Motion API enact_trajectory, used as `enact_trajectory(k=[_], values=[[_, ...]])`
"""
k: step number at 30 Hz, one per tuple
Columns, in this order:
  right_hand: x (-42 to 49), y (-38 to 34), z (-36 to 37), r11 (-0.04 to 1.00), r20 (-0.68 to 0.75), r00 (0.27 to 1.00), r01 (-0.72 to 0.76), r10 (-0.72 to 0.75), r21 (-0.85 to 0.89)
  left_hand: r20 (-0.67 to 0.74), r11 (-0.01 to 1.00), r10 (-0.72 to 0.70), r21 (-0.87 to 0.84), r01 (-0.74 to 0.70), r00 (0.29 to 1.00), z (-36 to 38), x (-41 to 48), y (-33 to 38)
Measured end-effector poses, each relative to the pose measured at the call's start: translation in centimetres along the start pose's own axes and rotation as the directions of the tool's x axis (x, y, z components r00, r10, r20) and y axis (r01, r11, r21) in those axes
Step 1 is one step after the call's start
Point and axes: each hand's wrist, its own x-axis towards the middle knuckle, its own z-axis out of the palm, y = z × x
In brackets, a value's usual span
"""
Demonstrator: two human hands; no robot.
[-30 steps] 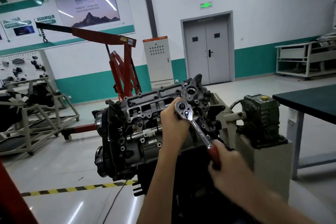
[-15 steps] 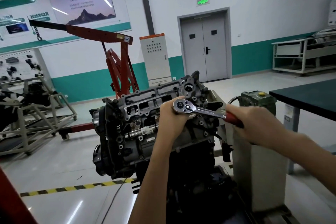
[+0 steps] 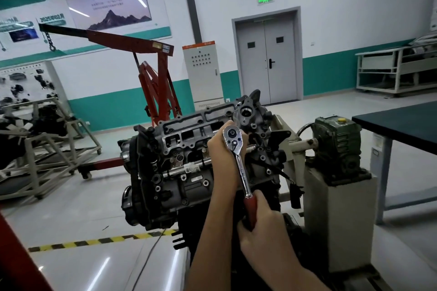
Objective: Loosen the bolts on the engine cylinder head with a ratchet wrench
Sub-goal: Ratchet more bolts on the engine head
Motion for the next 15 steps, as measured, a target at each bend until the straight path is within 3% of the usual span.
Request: enact_trajectory(k=[4,7,10,12,15], values=[[2.1,2.0,-5.3,0.954,0.103,0.989,0.129,-0.104,-0.271,0.098,0.988,-0.015,0.154,0.0,0.995,-1.1,0.3,0.1],[5.9,2.2,-10.9,0.785,0.181,0.951,0.308,-0.249,-0.537,0.157,0.983,0.014,0.181,-0.043,0.988,-1.4,0.4,0.6],[9.1,1.3,-14.0,0.637,0.207,0.919,0.384,-0.337,-0.669,0.2,0.988,-0.002,0.15,-0.029,0.98,-1.5,0.5,0.9],[9.3,1.3,-13.8,0.644,0.209,0.924,0.375,-0.321,-0.666,0.195,0.986,0.017,0.162,-0.049,0.981,-1.6,0.5,0.8],[5.8,2.3,-10.4,0.824,0.166,0.959,0.281,-0.229,-0.491,0.159,0.97,0.106,0.202,-0.138,0.982,-1.7,-0.1,0.7]])
